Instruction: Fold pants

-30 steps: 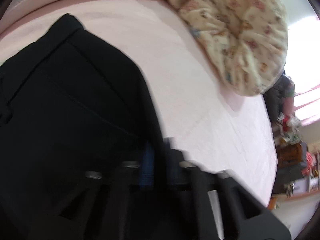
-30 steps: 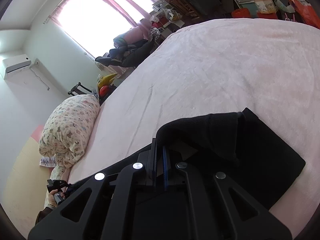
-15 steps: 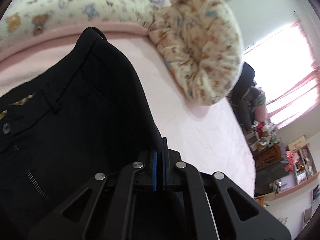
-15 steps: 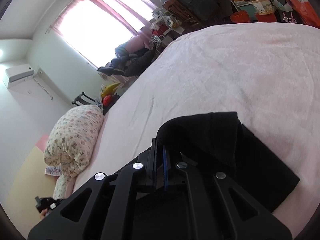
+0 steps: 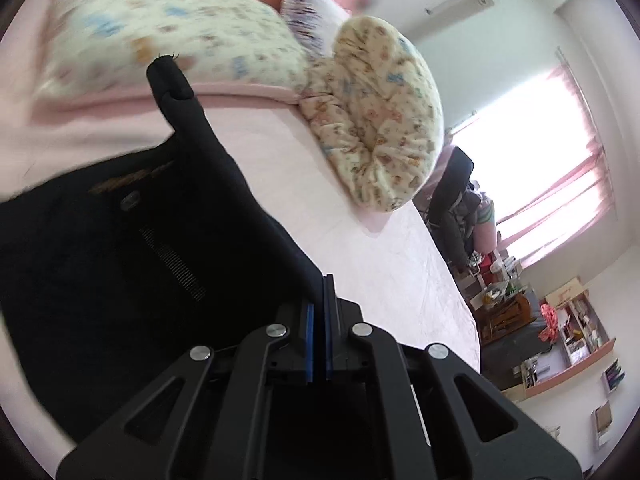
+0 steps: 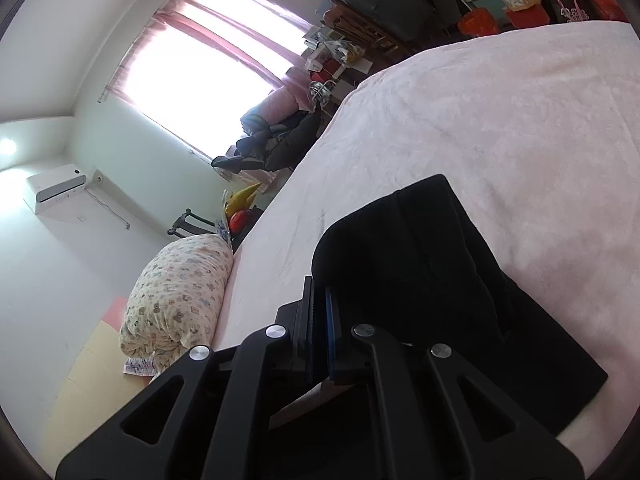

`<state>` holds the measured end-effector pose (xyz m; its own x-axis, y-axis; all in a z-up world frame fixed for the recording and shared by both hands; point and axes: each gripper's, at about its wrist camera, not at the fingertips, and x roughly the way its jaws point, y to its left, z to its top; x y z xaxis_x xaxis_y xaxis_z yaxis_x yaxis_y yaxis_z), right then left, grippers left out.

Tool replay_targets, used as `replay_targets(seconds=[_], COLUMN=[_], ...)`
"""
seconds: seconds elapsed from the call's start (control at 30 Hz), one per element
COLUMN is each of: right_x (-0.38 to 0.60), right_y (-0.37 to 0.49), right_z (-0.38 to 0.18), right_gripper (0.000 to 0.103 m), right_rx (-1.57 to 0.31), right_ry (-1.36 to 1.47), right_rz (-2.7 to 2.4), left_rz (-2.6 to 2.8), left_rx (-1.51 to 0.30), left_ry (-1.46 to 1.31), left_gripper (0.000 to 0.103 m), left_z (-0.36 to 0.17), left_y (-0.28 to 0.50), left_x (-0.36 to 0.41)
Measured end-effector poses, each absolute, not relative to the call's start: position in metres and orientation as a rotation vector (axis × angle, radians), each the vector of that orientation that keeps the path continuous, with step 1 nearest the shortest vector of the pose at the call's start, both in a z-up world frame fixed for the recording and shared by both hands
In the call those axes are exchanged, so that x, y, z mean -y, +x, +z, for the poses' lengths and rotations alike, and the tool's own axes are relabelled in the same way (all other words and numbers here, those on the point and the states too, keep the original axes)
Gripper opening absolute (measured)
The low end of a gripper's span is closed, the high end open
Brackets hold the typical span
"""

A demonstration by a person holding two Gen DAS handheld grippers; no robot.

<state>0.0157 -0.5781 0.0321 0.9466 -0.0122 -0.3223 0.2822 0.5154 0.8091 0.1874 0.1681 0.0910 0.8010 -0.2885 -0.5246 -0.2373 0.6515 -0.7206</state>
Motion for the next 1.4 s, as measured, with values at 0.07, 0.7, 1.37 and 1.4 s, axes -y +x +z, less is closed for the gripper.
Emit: replay_targets(seconds=[0.07, 0.7, 1.37, 1.4], right_x=[0.577, 0.571, 0.606, 0.604], right_y=[0.012, -0.064, -0.078, -0.068], right_z=[0.031, -0.042, -0.029, -0.033], right_gripper=[0.005, 0.003, 0.056, 0.052], right_rx=[-0.312, -0.59, -0.467, -0.507], right_ry=[1.034, 1.184, 1.244, 1.246], right_rz=[-0.18, -0.309, -0.317, -0.318], left_rz=[-0.002, 0.088, 0.096, 0.097], left_rx=[-0.657, -0.592, -0.554, -0.555], left_ry=[-0.878, -0.991, -0.947, -0.943], left_gripper=[0.003, 0.004, 0.044, 0.045], left_z=[0.073, -0.03, -0.027, -0.027], left_y=[0.161, 0.066, 0.064, 0.065], left_x=[-0.172, -0.185, -0.177, -0.176])
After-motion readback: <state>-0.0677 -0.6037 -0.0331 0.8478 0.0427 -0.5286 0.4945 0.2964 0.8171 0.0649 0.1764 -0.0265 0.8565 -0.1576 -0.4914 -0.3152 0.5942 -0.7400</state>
